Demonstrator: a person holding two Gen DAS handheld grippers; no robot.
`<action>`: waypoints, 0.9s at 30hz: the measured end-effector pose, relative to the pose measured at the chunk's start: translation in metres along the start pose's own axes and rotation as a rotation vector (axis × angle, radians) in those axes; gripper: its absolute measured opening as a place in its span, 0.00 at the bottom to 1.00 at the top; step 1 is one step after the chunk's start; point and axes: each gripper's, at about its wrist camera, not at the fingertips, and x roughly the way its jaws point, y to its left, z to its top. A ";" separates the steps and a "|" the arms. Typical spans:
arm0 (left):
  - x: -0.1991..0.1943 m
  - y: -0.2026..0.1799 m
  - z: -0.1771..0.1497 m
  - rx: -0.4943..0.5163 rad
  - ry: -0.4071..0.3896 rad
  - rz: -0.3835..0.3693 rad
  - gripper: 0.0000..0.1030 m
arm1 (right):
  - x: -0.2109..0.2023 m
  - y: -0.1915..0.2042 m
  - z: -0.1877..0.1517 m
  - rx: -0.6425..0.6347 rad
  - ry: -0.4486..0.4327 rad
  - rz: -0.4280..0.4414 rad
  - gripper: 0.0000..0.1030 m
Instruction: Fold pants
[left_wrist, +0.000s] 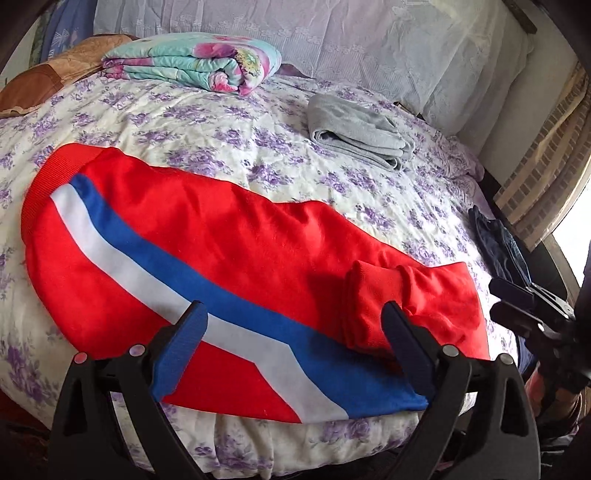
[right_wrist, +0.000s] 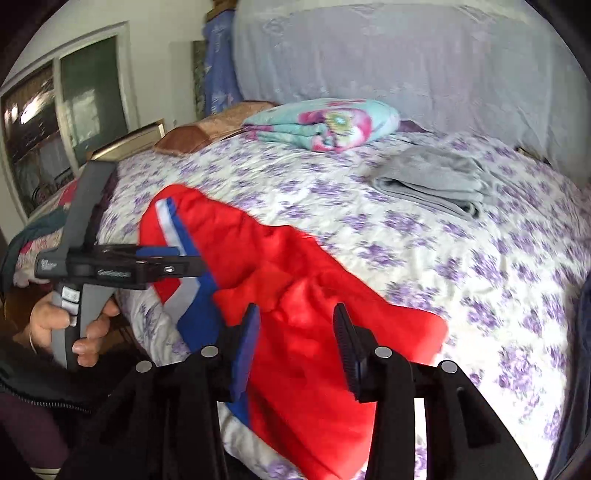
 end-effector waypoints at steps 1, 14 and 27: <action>-0.004 0.004 0.000 -0.020 -0.010 -0.011 0.90 | 0.020 -0.008 -0.005 0.022 0.074 -0.009 0.40; -0.054 0.136 -0.024 -0.559 -0.114 -0.173 0.91 | -0.009 0.031 -0.011 -0.057 -0.115 0.051 0.60; 0.002 0.115 0.027 -0.474 -0.168 -0.179 0.65 | -0.032 -0.004 -0.037 0.106 -0.147 0.104 0.52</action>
